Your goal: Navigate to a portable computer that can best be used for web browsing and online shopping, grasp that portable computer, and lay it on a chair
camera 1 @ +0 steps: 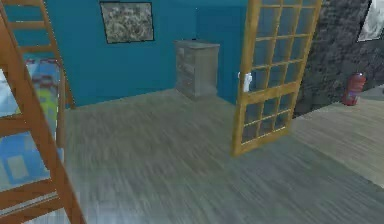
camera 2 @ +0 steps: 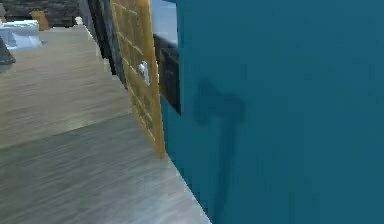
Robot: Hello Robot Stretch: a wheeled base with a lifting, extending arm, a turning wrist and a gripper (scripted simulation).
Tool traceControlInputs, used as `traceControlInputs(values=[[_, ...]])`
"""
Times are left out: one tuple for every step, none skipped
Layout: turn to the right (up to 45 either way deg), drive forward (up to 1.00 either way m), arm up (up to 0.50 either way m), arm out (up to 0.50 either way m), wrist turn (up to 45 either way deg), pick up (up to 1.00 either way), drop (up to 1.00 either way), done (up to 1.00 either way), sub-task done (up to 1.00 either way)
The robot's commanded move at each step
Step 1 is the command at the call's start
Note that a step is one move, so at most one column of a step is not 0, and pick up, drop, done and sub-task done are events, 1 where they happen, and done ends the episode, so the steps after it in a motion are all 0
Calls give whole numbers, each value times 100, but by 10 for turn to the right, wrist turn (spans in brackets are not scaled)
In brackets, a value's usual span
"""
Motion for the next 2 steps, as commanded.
traceControlInputs(values=[[-180,0,0,0,0,0,0,0,0],[0,5,0,0,0,0,0,0,0]])
